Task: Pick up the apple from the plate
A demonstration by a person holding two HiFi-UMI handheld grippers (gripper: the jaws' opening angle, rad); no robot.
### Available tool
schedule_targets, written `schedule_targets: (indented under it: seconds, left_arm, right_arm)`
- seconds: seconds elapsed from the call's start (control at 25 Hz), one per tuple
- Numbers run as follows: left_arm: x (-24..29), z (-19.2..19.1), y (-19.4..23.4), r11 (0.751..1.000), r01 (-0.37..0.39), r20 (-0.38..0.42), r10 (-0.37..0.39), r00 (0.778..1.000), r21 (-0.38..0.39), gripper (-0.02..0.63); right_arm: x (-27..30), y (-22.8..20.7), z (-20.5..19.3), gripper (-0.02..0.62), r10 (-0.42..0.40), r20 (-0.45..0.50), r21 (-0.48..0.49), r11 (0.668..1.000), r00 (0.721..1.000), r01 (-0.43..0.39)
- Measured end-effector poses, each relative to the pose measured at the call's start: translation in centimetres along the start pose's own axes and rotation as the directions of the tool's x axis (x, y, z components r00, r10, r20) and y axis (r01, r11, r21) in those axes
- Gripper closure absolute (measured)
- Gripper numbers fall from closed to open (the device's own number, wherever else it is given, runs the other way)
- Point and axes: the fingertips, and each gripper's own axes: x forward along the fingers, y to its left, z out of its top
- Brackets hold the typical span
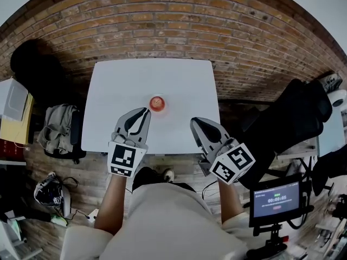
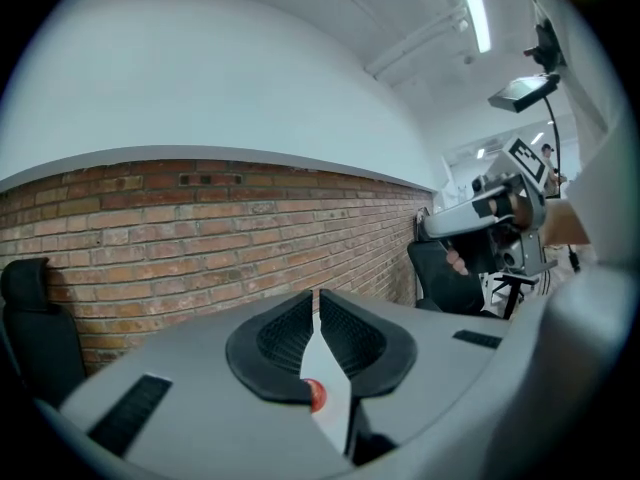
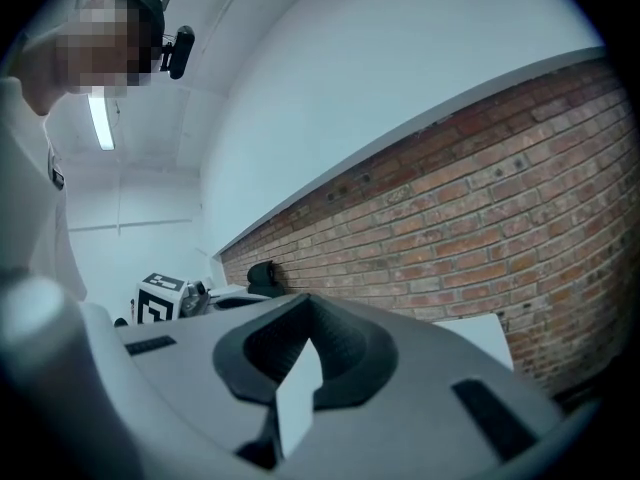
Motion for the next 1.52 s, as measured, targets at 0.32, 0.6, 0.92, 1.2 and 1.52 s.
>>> schedule_targets:
  seconds: [0.32, 0.6, 0.92, 1.2, 1.52]
  left_arm:
    - [0.2, -2.0, -0.3, 1.000, -0.002, -0.049, 0.002, 0.999, -0.003, 0.574]
    - [3.3, -4.1, 0.2, 0.999, 0.037, -0.129, -0.037, 0.991, -0.006, 0.515]
    - [7.1, -6.6, 1.4, 0.995, 0.098, -0.197, -0.103, 0.975, -0.031, 0.477]
    - [9.6, -10.0, 1.5, 0.977, 0.207, -0.283, -0.212, 0.935, -0.047, 0.431]
    - [11.9, -13.8, 1.0, 0.945, 0.321, -0.377, -0.322, 0.869, -0.067, 0.373]
  right_arm:
    - [0.6, 0.0, -0.9, 0.594, 0.026, -0.029, 0.002, 1.000, 0.999, -0.026]
    - [2.4, -2.3, -1.5, 0.594, 0.013, -0.050, 0.042, 0.999, 0.999, -0.011]
    - [5.1, -4.7, -1.4, 0.594, -0.021, -0.076, 0.043, 0.999, 0.997, 0.024]
    - [6.7, -6.3, -2.7, 0.594, -0.078, -0.108, 0.064, 0.994, 0.991, 0.085]
    - [8.7, -7.5, -3.3, 0.594, -0.104, -0.144, 0.075, 0.991, 0.984, 0.115]
